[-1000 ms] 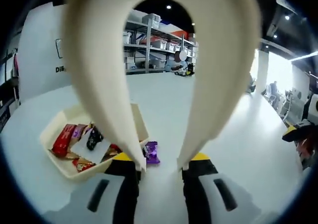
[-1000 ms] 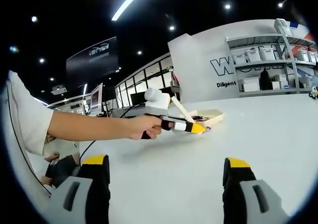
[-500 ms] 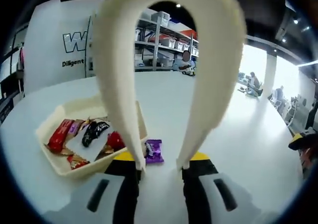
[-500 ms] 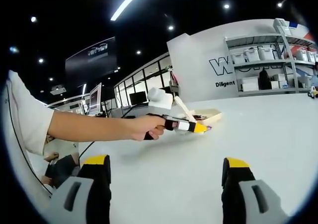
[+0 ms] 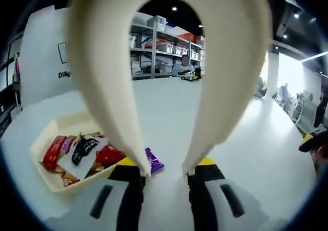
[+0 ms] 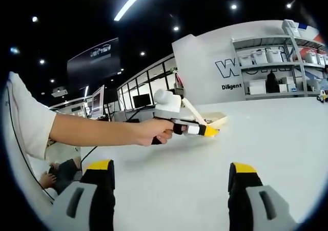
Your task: Place the target food into the container with the food tongs after gripping and lifting it, then release it inside without dropping or visibly crushing the food.
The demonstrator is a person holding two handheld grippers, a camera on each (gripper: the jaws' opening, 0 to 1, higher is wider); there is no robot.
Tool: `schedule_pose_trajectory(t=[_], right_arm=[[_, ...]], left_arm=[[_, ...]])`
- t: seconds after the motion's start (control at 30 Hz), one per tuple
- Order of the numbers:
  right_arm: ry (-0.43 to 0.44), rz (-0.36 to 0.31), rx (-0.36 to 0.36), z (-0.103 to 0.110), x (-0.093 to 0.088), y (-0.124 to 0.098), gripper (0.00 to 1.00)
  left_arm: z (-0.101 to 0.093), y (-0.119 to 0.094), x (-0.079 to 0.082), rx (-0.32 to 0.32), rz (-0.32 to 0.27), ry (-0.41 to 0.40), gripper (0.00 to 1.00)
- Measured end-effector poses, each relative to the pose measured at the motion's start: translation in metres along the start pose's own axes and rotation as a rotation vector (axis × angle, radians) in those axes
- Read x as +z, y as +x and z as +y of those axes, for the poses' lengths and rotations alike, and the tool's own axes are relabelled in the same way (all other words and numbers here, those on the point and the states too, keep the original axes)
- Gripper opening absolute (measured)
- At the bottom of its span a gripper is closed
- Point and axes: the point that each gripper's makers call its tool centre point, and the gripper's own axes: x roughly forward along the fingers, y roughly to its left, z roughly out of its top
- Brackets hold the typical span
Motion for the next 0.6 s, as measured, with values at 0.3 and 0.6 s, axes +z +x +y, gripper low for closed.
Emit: schedule_pose_trajectory(t=[0.3, 0.6], right_arm=[[-0.005, 0.005, -0.002, -0.004, -0.001, -0.004, 0.89], [0.003, -0.003, -0.020, -0.016, 0.000, -0.014, 0.89]], left_arm=[[-0.005, 0.008, -0.004, 0.051, 0.009, 0.019, 0.30], [-0.030, 0.022, 0.001, -0.011, 0.007, 0.022, 0.31]])
